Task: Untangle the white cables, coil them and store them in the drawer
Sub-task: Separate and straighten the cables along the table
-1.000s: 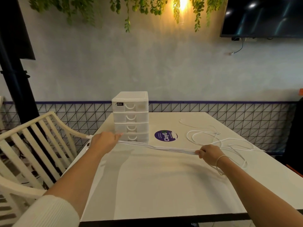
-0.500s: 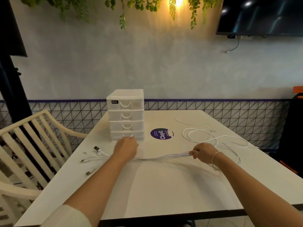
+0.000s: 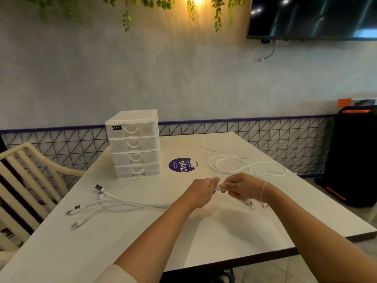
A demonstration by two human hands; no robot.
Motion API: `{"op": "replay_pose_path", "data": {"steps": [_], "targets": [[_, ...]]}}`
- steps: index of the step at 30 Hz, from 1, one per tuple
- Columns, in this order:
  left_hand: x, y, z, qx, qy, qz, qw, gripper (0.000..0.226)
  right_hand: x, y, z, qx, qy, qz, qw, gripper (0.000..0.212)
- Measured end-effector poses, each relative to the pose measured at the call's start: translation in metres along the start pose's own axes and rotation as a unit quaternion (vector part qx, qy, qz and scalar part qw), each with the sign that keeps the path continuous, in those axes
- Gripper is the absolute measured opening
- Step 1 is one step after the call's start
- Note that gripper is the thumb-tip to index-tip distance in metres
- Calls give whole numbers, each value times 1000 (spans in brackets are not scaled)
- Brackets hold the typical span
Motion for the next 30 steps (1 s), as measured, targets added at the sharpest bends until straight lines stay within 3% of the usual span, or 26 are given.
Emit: {"op": "replay_pose_path", "data": {"steps": [5, 10, 16, 20, 27, 30], "targets": [[-5, -5, 6, -20, -2, 92, 996, 52, -2, 11, -2, -12, -16, 35, 999, 34], [-2, -10, 8, -27, 11, 119, 992, 52, -9, 11, -5, -32, -74, 138, 987, 26], [12, -8, 13, -48, 16, 131, 990, 53, -6, 19, -1, -68, -61, 212, 973, 18], [18, -7, 13, -60, 8, 148, 987, 56, -4, 15, -3, -90, -74, 131, 985, 15], [41, -24, 14, -33, 26, 154, 987, 57, 16, 25, -1, -91, 11, -51, 994, 20], [46, -27, 14, -22, 43, 147, 988, 55, 19, 14, 0, -64, 3, -21, 998, 21]]}}
Point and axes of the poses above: each hand's wrist, its own z-axis towards the middle knuckle, its own x-axis out of the back of the hand, y = z × x, the point moved 6 cm from there along z, towards the middle knuckle, and after that the axes turned 9 degrees about y, right-handed, at the moved point
